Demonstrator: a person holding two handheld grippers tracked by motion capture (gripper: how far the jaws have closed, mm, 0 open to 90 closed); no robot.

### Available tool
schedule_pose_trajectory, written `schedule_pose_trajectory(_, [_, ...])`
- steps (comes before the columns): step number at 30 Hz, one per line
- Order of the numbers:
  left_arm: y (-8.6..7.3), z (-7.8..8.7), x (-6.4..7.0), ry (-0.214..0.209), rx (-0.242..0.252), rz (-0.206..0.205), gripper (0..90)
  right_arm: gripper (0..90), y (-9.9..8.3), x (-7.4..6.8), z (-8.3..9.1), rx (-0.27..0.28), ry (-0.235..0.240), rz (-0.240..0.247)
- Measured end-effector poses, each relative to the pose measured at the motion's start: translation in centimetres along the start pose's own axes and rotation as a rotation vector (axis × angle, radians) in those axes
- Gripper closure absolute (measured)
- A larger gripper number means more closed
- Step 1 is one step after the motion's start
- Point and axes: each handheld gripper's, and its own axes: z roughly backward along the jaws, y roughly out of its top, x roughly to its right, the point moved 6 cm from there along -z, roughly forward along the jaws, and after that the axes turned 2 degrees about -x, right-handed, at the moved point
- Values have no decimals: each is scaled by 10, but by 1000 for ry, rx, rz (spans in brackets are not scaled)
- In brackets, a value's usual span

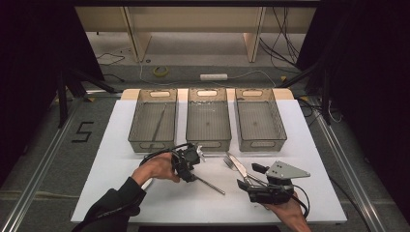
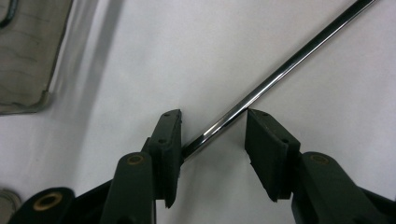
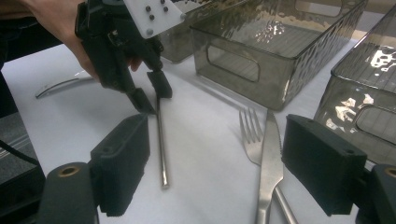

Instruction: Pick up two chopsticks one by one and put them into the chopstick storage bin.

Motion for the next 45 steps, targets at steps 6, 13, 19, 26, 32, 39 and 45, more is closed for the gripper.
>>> schedule_pose_trajectory(6, [-1,1,2,-5,-8,-19,566,243,0,0,0,-1,-1,-3])
schedule_pose_trajectory(13, [-1,2,7,0,-44,-40,643,243,0,0,0,0,-2,-3])
schedule_pose_trajectory(19, [-2,2,9,-12,-45,-61,697,243,0,0,0,-2,-2,-1])
schedule_pose_trajectory(26, [-3,2,12,-16,-51,-105,773,243,0,0,0,-3,-2,0])
schedule_pose_trajectory(32, [-3,2,15,-19,-54,-130,849,244,0,0,0,-3,-2,-3])
schedule_pose_trajectory(39, [-3,3,15,-35,-53,-129,856,243,0,0,0,-5,-2,-2])
schedule_pose_trajectory(45, [-4,4,14,-28,-48,-127,857,243,0,0,0,-6,-2,-3])
